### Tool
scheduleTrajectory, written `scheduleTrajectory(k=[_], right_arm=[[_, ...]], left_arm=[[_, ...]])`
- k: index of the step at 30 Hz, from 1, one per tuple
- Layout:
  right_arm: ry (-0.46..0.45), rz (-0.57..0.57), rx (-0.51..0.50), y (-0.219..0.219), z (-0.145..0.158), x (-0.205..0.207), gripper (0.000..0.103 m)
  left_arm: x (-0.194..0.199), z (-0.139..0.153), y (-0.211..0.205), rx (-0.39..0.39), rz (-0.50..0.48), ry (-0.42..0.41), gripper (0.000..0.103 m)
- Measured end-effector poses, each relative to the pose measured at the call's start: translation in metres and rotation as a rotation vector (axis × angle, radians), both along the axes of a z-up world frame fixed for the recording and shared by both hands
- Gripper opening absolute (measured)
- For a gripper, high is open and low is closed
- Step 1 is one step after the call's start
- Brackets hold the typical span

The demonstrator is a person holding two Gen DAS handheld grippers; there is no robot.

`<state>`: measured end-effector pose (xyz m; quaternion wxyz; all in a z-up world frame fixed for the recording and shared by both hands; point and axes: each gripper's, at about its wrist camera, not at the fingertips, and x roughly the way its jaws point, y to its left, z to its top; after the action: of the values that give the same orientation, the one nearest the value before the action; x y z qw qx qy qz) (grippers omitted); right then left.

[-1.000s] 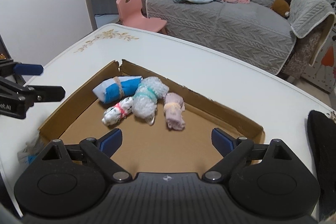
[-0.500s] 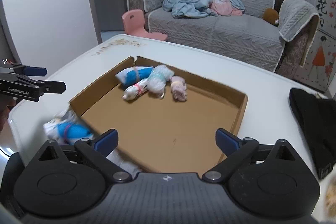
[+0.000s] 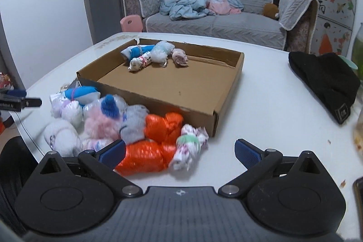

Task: Organize objects
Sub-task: 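Move both tools back to the pile of rolled items, then grasp the white towel roll with left tool while right tool grasps green-banded roll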

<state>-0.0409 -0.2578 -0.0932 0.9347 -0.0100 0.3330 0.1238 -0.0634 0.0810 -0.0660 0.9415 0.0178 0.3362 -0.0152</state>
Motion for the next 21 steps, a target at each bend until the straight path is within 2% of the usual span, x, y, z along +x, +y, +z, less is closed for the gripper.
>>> scheduleTrajectory(k=[4, 10, 11, 13, 14, 15, 20, 21], right_arm=[[-0.007, -0.045, -0.002, 0.000, -0.013, 0.003, 0.099], [-0.020, -0.128, 0.080, -0.004, -0.010, 0.016, 0.094], [-0.017, -0.132, 0.089, -0.004, -0.009, 0.021, 0.091], [0.011, -0.147, 0.080, -0.002, -0.013, 0.031, 0.065], [0.028, -0.152, 0.071, -0.002, -0.015, 0.036, 0.060], [0.052, -0.155, 0.067, -0.002, -0.018, 0.040, 0.057], [0.114, -0.158, 0.026, -0.003, -0.029, 0.046, 0.054], [0.121, -0.159, 0.023, -0.004, -0.031, 0.045, 0.049]], left_arm=[[0.006, -0.018, -0.003, 0.056, -0.010, 0.015, 0.102], [0.027, -0.016, -0.009, 0.128, -0.061, -0.012, 0.102], [0.031, -0.016, -0.010, 0.138, -0.073, -0.017, 0.102], [0.041, -0.019, -0.011, 0.152, -0.096, -0.021, 0.102], [0.046, -0.021, -0.013, 0.160, -0.110, -0.017, 0.102], [0.050, -0.022, -0.014, 0.173, -0.116, -0.014, 0.102], [0.065, -0.026, -0.017, 0.177, -0.182, -0.003, 0.102], [0.068, -0.027, -0.016, 0.167, -0.190, -0.001, 0.102]])
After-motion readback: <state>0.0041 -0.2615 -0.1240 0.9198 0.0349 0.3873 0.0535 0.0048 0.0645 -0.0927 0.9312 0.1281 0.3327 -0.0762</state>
